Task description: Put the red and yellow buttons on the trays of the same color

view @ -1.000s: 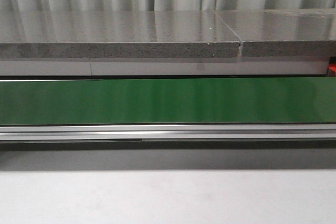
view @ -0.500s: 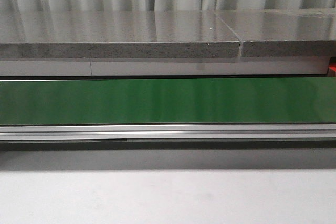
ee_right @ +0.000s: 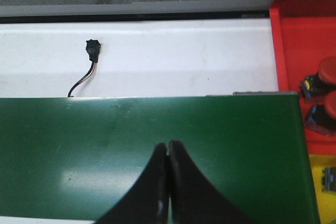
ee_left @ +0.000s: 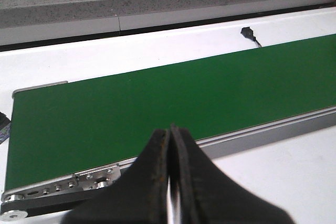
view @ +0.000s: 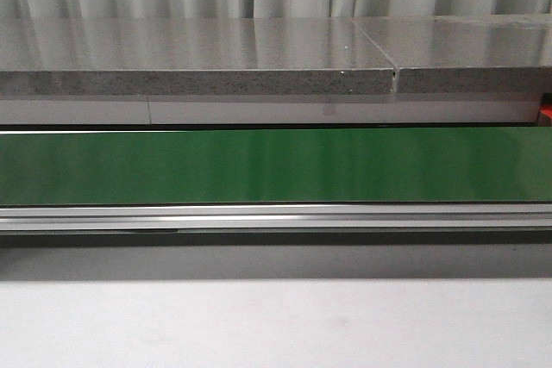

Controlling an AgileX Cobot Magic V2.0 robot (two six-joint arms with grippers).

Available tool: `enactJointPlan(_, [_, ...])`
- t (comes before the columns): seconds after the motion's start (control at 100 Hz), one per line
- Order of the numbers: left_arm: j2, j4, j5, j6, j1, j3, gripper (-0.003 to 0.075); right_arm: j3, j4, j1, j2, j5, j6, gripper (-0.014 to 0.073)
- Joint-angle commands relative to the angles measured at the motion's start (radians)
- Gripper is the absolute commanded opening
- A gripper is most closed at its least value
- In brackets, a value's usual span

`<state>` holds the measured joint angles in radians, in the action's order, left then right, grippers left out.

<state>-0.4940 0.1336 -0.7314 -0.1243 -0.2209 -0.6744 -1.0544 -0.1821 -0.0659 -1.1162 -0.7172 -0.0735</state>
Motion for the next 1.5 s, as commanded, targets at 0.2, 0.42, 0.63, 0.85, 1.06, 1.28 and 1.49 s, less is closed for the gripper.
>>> enactJointPlan(0.2, [-0.008, 0.019, 0.069, 0.002, -0.007, -0.025, -0.0021, 0.154, 0.148, 0.066, 0.172, 0.093, 0.113, -0.0067])
enactJointPlan(0.42, [-0.008, 0.019, 0.069, 0.002, -0.007, -0.025, -0.0021, 0.250, 0.164, 0.093, 0.295, 0.105, 0.112, -0.0067])
enactJointPlan(0.63, [-0.008, 0.019, 0.069, 0.002, -0.007, -0.025, -0.0021, 0.310, 0.163, 0.093, 0.449, 0.101, 0.112, -0.0067])
enactJointPlan(0.85, [-0.008, 0.019, 0.069, 0.002, -0.007, -0.025, -0.0021, 0.398, 0.163, 0.093, 0.603, 0.092, 0.112, -0.0067])
enactJointPlan(1.06, [-0.008, 0.019, 0.069, 0.002, -0.007, -0.025, -0.0021, 0.486, 0.163, 0.093, 0.716, 0.102, 0.112, -0.0067])
enactJointPlan(1.28, [-0.008, 0.019, 0.069, 0.002, -0.007, -0.025, -0.0021, 0.512, 0.162, 0.093, 0.759, 0.107, 0.112, -0.0067])
enactJointPlan(1.49, [-0.008, 0.019, 0.069, 0.002, -0.007, -0.025, -0.0021, 0.512, 0.162, 0.093, 0.759, 0.097, 0.112, -0.0067])
